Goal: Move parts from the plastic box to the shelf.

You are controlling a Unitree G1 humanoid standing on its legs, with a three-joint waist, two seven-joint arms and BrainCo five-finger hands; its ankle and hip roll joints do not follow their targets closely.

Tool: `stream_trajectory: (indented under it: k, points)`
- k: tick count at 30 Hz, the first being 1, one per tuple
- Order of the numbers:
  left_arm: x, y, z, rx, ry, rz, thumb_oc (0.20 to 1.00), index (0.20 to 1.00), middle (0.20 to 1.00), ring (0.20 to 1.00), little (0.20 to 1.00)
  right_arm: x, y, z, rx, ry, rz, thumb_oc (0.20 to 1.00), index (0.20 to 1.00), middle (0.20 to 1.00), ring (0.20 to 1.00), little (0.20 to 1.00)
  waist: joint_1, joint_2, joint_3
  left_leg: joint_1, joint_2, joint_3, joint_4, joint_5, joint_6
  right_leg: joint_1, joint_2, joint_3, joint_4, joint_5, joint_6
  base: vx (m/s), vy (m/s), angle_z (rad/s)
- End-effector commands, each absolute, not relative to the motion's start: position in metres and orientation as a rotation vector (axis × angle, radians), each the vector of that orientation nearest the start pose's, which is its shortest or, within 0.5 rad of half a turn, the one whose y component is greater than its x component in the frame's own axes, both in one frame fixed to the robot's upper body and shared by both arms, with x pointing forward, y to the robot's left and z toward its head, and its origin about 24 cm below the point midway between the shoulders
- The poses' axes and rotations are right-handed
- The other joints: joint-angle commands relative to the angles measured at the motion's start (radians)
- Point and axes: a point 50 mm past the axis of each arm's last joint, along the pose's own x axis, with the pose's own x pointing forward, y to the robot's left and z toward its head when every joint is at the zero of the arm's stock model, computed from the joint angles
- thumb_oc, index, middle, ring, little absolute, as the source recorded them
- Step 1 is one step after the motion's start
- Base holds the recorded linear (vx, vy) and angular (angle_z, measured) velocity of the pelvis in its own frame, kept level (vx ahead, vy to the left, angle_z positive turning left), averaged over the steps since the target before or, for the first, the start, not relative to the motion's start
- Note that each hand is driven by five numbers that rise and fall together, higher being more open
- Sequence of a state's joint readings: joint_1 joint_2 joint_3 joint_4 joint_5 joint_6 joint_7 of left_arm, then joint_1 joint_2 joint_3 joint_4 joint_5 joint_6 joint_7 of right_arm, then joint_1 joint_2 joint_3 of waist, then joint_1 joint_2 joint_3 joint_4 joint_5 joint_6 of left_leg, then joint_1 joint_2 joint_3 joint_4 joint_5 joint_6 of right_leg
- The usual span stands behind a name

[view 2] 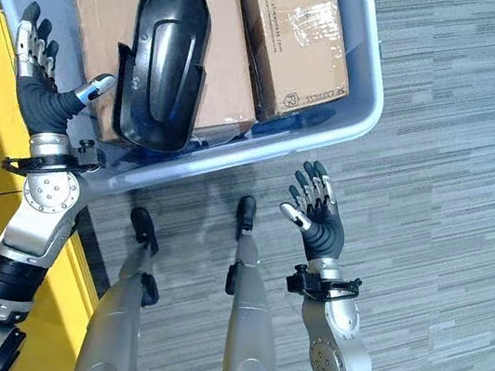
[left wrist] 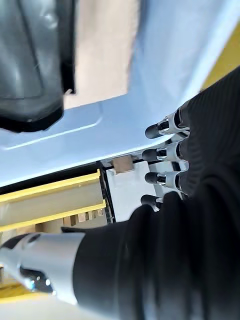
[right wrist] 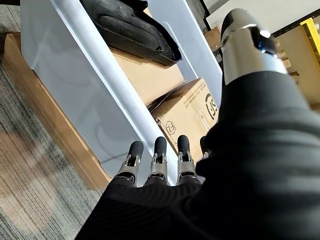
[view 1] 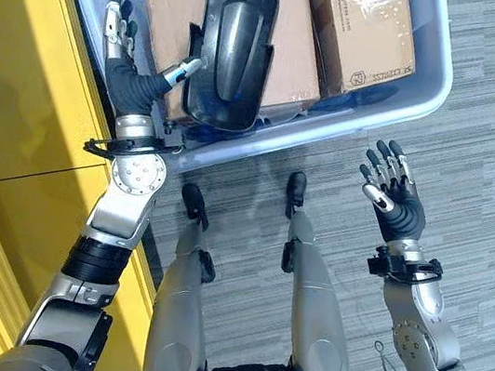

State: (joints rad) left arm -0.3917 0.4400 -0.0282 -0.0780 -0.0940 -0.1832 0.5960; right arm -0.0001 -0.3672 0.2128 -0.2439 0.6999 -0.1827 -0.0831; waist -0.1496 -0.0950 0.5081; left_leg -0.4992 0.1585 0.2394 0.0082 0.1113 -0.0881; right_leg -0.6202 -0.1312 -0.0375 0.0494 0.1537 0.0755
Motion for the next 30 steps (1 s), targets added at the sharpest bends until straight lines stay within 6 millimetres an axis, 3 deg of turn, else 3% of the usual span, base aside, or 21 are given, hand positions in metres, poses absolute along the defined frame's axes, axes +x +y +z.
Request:
stream_trajectory:
  k: [1, 9, 21, 30]
  points:
    - [0.282, 0.217, 0.220, 0.157, -0.841, 0.500, 1.000, 1.000, 1.000, 1.000, 1.000, 0.232, -0.167, 0.123, 0.387, -0.375, 0.182, 1.000, 1.000, 1.000, 1.000, 1.000, -0.027, 0.006, -0.036, 0.036, 0.038, -0.088, 0.089, -0.108, -0.038, 0.042, -0.046, 0.021, 0.063, -0.109, 0.085, 0.00, 0.000, 0.00]
    - [0.299, 0.228, 0.207, 0.278, -0.732, 0.568, 1.000, 1.000, 1.000, 1.000, 1.000, 0.234, -0.168, 0.125, 0.374, -0.388, 0.179, 1.000, 1.000, 1.000, 1.000, 1.000, -0.033, -0.005, -0.025, 0.023, 0.040, -0.089, 0.090, -0.103, -0.036, 0.030, -0.043, 0.019, 0.066, -0.108, 0.085, 0.00, 0.000, 0.00]
    - [0.318, 0.220, 0.202, 0.308, -0.670, 0.537, 1.000, 1.000, 1.000, 1.000, 1.000, 0.234, -0.166, 0.123, 0.378, -0.376, 0.189, 1.000, 1.000, 1.000, 1.000, 1.000, -0.044, -0.011, -0.014, 0.009, 0.039, -0.089, 0.093, -0.103, -0.034, 0.012, -0.037, 0.026, 0.071, -0.107, 0.085, 0.00, 0.001, 0.00]
    - [0.334, 0.232, 0.185, 0.381, -0.536, 0.616, 1.000, 1.000, 1.000, 1.000, 1.000, 0.232, -0.167, 0.121, 0.385, -0.365, 0.182, 1.000, 1.000, 1.000, 1.000, 1.000, -0.059, -0.018, -0.011, -0.006, 0.042, -0.090, 0.104, -0.105, -0.033, -0.003, -0.031, 0.026, 0.078, -0.109, 0.083, 0.00, 0.001, 0.00]
